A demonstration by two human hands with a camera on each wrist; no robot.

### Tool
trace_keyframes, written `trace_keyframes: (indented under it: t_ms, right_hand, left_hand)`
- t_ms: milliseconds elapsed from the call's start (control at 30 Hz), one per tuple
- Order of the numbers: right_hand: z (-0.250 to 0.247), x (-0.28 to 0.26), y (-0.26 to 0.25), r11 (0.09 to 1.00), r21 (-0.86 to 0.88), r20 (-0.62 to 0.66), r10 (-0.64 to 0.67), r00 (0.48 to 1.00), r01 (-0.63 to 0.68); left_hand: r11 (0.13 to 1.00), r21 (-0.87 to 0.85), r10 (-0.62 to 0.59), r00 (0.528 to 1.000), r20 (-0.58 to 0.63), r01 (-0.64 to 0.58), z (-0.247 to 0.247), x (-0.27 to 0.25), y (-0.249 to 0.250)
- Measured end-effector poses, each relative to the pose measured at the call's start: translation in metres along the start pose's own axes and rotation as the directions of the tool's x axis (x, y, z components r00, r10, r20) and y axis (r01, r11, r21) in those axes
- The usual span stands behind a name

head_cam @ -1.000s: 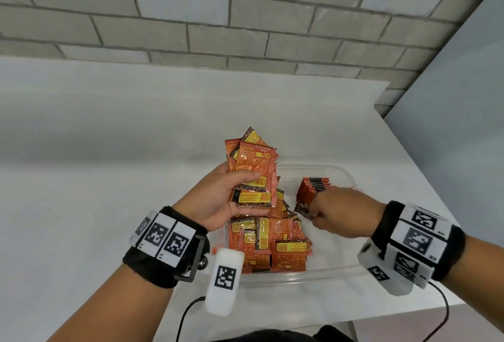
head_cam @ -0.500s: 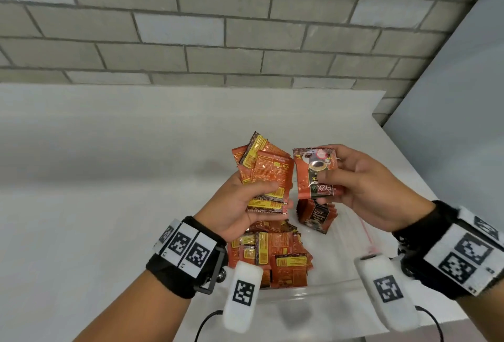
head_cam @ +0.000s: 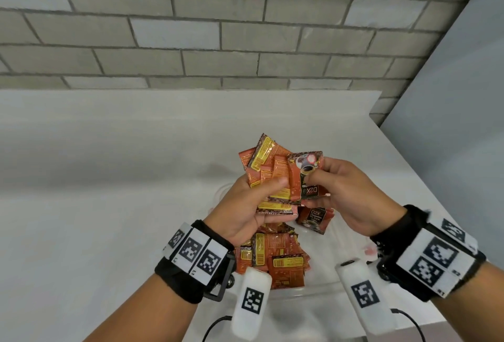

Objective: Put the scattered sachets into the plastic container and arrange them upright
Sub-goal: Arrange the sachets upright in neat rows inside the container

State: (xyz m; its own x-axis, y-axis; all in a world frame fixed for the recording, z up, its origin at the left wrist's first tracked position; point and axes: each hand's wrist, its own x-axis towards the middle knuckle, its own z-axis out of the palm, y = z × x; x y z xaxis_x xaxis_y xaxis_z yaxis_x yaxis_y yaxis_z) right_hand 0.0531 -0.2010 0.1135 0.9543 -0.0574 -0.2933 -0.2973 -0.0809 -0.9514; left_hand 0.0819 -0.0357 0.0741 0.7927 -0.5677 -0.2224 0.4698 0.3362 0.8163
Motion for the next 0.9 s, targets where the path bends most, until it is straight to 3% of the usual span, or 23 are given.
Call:
trace_keyframes:
  t_ms: [100, 333, 567, 733, 900]
  right_hand:
    - [-0.004, 0.000, 0.001, 0.997, 0.075, -0.006, 0.022, 1.000, -0.022]
    - [-0.001, 0.000, 0.013, 0.998, 0.035, -0.028, 0.047, 0.999, -0.046]
    - [-0.007, 0.001, 0.018, 1.000, 0.006, -0.100, 0.001, 0.995, -0.001]
    - [-0.017, 0.002, 0.005, 0.984, 0.160, -0.138, -0.056, 0.989, 0.078]
    - [-0.010, 0.003, 0.004, 1.000, -0.013, -0.033, -0.022, 0.999, 0.022]
  left_hand:
    - [0.984, -0.169, -0.068, 0.997, -0.037, 0.061, 0.001, 0.001, 0.002]
    - [0.999, -0.034, 0.002, 0.997, -0.084, -0.005, 0.001, 0.003, -0.005]
    - [0.985, -0.173, -0.027, 0.992, -0.124, 0.005, 0.000, 0.001, 0.002]
    - [0.999, 0.022, -0.021, 0.998, -0.054, 0.022, -0.008, -0.001, 0.002]
    - [0.992, 0.118, -0.039, 0.999, -0.021, 0.041, -0.004, -0.002, -0.001]
